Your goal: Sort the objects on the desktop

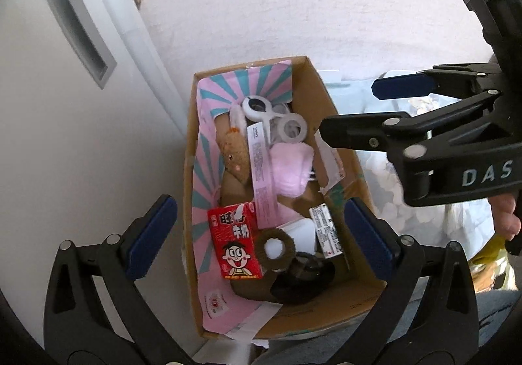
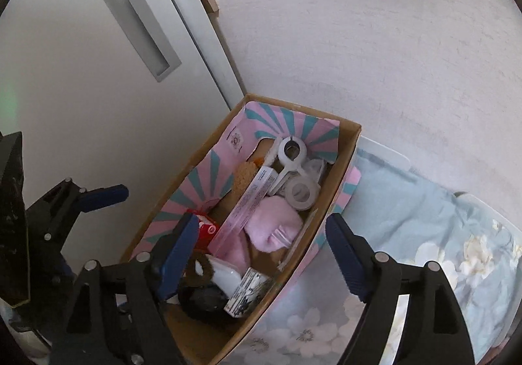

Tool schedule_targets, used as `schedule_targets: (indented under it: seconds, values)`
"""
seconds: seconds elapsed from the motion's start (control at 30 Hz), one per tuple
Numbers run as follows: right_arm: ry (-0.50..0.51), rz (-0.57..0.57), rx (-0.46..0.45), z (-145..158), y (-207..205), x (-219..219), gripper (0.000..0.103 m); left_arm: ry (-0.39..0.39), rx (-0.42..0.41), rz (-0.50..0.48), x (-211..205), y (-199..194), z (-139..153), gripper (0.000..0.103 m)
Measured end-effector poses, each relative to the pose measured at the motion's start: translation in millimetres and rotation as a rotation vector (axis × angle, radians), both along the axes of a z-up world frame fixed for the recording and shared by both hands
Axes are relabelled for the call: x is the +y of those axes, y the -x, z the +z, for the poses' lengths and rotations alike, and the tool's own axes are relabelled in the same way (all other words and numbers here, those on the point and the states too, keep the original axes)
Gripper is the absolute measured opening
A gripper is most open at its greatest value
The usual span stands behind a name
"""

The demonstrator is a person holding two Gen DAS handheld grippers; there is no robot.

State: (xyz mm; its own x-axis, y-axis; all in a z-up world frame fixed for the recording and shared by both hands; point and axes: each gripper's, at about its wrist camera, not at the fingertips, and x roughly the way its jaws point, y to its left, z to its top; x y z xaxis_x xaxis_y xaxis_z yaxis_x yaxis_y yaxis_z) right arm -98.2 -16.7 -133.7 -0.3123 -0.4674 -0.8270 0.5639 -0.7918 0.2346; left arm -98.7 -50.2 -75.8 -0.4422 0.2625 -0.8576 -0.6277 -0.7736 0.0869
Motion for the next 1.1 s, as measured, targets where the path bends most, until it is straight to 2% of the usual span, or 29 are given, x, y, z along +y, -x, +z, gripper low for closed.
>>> schedule_targets:
  seconds: [0.2,0.4,0.6,0.77,0.87,1.03,1.1]
  values:
    - [-0.007,-0.044,0.021,8,-2,5,0.077,-0.028,0.007,-0.008,3,-8,12,0.102]
    - [-0.069,-0.119,0.025,14,-10,17,0.077,-0.035,0.014,0.013,3,-13,26,0.102]
    - [-0.09,-0.199,0.056,33,-26,48,0.077,-0.023,-0.003,0.031,10,-15,37,0.102]
    - [-0.151,-0.322,0.094,49,-45,84,0.077,-0.026,0.001,0.018,23,-22,55,0.102]
    - [-0.184,-0.393,0.09,58,-56,104,0.077,-0.029,0.022,0.015,32,-28,69,0.102]
    - [-0.186,-0.48,0.091,69,-76,134,0.077,-0.024,0.075,0.001,51,-43,90,0.102]
    - [-0.22,-0.507,0.104,69,-82,142,0.077,-0.025,0.088,-0.003,57,-49,93,0.102]
